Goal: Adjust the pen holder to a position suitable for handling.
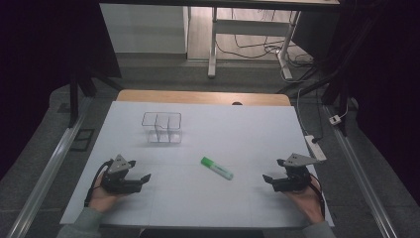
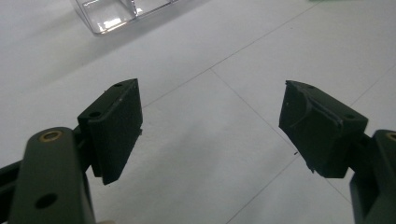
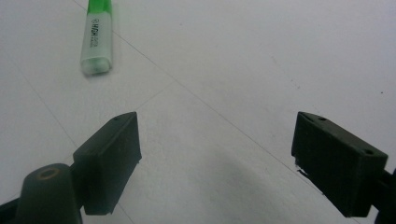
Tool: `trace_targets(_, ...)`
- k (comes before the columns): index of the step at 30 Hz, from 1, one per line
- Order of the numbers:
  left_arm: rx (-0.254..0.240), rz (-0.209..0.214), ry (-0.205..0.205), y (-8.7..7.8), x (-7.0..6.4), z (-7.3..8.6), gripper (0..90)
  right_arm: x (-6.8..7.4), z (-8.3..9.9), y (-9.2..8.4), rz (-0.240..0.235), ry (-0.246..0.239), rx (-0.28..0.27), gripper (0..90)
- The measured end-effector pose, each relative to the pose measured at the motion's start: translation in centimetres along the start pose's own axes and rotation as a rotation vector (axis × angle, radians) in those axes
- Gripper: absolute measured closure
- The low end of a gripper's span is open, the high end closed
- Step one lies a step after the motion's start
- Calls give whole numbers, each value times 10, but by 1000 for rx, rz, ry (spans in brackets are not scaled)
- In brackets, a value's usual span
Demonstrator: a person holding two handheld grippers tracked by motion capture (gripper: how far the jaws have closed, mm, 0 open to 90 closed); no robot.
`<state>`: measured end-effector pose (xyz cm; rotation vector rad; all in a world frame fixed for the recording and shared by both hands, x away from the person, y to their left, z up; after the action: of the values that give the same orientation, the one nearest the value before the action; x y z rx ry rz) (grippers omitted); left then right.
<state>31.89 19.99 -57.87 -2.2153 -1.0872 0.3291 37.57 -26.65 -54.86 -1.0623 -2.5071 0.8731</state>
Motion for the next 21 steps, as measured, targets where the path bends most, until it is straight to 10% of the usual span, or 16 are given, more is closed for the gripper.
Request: trace_targets(21, 12, -33, -25, 2, 20, -15, 232, 1, 1, 2, 6, -2, 16, 177)
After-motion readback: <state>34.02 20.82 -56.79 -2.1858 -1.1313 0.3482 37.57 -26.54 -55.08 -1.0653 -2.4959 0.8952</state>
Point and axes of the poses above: each handheld gripper's, and its own axes: y roughly forward along the jaws, z roughly out of its underside, x roughly to its left, the point moved 8 cm from there along y, roughly forward along the jaws, and after that the axes turned 6 degrees about y, right-handed, at the moved point
